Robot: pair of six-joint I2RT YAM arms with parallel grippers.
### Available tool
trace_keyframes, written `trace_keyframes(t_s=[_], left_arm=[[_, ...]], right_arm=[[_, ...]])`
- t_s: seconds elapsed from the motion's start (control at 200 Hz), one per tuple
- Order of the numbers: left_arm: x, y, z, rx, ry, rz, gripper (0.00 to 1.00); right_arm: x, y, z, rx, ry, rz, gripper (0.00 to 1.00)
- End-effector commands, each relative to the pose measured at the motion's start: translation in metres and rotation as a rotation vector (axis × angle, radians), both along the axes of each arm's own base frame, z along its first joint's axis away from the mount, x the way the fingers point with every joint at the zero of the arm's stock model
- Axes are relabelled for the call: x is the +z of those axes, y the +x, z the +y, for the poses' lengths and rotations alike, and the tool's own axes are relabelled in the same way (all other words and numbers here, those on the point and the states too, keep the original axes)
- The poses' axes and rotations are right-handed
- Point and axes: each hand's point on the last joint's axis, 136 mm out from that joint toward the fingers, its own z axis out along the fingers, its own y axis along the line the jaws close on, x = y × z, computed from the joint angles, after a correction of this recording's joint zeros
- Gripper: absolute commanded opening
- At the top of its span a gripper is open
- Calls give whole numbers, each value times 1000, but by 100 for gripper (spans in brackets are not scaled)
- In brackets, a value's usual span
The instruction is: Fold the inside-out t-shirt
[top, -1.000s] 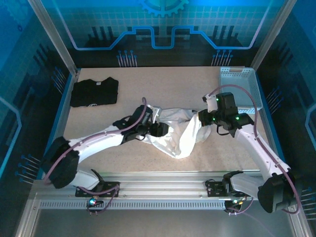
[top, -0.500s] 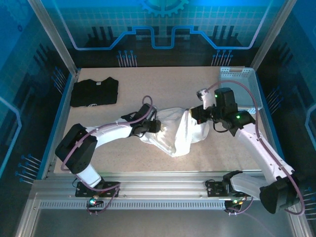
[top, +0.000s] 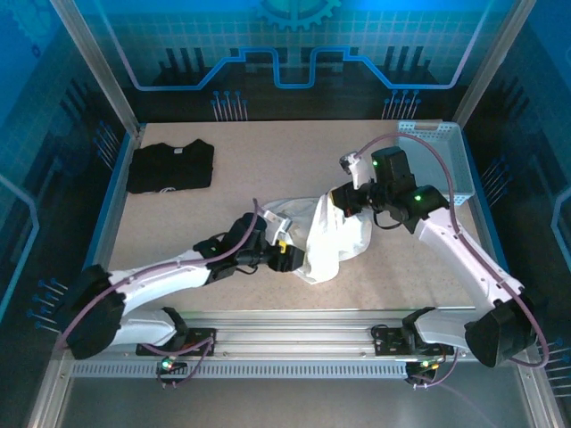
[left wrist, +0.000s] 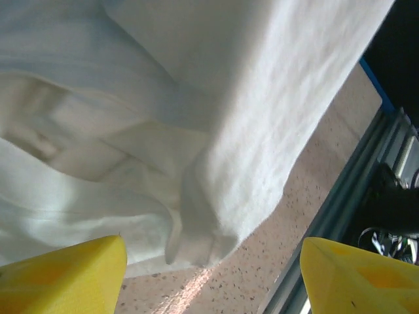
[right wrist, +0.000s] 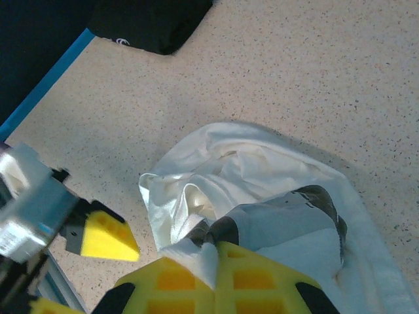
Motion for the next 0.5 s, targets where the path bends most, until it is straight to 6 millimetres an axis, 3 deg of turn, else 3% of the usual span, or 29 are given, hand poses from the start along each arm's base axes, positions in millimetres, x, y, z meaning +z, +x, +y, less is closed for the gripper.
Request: trace_keyframes(t_s=[0.0,0.18,0.26,0.38,0.435,0.495], left_arm=[[-5,-6,-24,-99,-39,8,71],[-17,-13,-46,-146,-72,43,68],[-25,-12,-50,-146,-59,54,61],[-29,-1,-50,-107,-51,31,28],[-20,7,-47,-83,-66,11,10],[0,15,-35,-48,-107,-16,1]], right_arm=[[22,5,-1,-1,13,-52,0],[22,10,-5,-16,3,-55,0],[21,14,-5,-16,4,-56,0],[19,18,-3,-17,13,-48,0],[20,21,-1,-22,21,-45,0],[24,26,2,-33,34,-45,0]])
